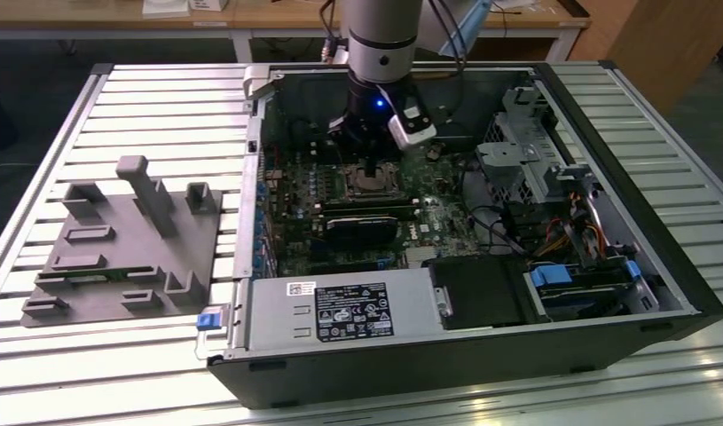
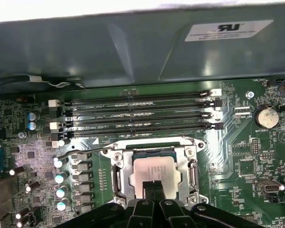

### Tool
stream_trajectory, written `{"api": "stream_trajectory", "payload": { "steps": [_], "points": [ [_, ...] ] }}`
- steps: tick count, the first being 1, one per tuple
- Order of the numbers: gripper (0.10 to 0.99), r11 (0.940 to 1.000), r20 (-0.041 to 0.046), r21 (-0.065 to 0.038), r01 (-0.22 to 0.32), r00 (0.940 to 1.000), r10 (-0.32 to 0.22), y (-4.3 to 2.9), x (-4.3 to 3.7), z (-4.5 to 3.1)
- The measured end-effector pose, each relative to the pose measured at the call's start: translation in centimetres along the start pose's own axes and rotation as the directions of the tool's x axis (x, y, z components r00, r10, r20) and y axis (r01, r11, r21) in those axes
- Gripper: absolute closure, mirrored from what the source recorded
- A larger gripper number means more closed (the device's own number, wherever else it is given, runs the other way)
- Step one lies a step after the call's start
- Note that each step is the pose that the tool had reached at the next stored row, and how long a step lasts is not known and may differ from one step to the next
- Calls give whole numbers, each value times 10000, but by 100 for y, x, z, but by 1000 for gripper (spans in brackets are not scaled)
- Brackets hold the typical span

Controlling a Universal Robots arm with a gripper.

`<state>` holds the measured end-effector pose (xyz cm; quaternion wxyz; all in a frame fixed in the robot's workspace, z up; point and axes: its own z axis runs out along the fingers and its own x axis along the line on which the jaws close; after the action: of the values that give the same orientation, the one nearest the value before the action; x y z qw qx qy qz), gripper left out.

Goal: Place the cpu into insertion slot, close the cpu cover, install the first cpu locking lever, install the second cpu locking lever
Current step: 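Install the first cpu locking lever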

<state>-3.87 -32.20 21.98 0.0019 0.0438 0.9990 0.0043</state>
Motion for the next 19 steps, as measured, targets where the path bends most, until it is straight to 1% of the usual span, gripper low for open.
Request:
{"api": "stream_trajectory", "payload": {
  "steps": [6, 10, 13, 19],
  "points": [
    [980, 10000, 20, -1, 0, 10000, 0, -9, 108, -1],
    [980, 10000, 28, -1, 2, 10000, -2, -11, 119, -7],
    [980, 10000, 29, -1, -1, 10000, 1, -10, 119, -42],
    [980, 10000, 29, -3, 0, 10000, 0, -9, 119, -151]
  ]
}}
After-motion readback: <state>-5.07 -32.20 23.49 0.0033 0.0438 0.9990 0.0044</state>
